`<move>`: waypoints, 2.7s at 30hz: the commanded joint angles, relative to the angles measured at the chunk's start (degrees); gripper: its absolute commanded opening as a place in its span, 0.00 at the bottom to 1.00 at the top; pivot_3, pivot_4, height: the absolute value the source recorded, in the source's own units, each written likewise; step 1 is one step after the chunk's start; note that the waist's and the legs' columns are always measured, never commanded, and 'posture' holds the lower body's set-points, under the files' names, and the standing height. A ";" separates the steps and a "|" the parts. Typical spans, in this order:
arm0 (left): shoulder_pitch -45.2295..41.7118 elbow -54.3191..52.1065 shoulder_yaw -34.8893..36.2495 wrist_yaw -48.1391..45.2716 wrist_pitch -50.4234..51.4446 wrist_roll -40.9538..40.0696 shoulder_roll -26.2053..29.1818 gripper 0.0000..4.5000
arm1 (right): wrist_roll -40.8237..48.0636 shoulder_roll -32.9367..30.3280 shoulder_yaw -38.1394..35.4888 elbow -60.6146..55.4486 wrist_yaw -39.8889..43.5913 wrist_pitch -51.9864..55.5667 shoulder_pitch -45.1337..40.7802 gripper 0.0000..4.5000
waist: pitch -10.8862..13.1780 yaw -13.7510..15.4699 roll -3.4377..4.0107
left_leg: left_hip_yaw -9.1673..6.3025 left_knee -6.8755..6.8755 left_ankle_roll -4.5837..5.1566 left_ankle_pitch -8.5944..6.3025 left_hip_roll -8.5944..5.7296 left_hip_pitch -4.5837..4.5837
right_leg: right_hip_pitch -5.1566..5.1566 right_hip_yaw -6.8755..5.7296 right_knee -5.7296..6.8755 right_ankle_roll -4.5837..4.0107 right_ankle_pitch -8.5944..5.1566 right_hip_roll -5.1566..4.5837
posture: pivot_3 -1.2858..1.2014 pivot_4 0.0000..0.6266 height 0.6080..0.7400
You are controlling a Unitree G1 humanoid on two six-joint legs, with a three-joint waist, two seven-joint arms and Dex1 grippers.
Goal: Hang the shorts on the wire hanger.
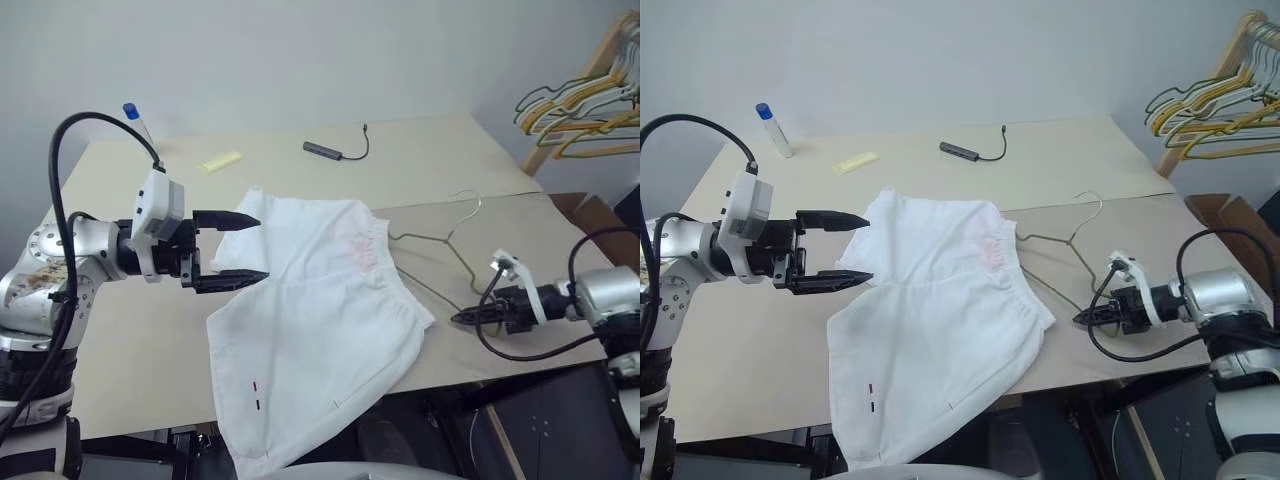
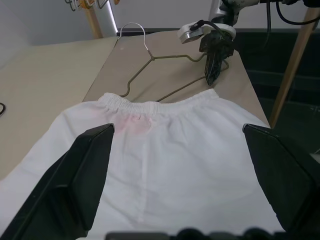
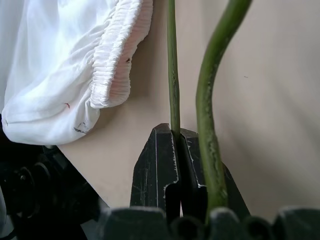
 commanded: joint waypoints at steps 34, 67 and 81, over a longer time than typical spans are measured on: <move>-25.80 27.46 -8.93 -7.88 -23.57 14.49 -4.67 0.99 | -11.59 -3.75 -7.48 -50.51 -17.07 -18.08 -3.09 0.00 | 0.00 -2.67 0.05 | -0.14 -0.01 -0.02 0.01 0.01 -0.16 | -0.15 -0.08 0.02 0.00 0.00 0.00 | 0.43 0.00 1.00; -34.83 45.21 -20.54 -20.26 -35.83 25.58 -11.66 0.00 | -6.36 -2.16 -5.58 -53.36 -14.15 -9.84 -9.14 0.12 | 0.00 -6.39 0.05 | -0.65 0.00 -0.01 0.01 0.02 -0.18 | -0.20 -0.11 0.14 0.01 -0.01 -0.01 | 0.42 0.00 1.00; -27.10 36.07 -14.46 -15.52 -23.53 22.39 -8.39 0.00 | -1.13 -4.76 -32.39 -46.67 -26.35 -3.39 10.16 1.00 | 0.00 -5.51 0.04 | -0.69 -0.01 0.00 0.02 0.03 -0.12 | -0.14 -0.12 0.20 0.00 -0.01 -0.02 | 0.43 0.00 1.00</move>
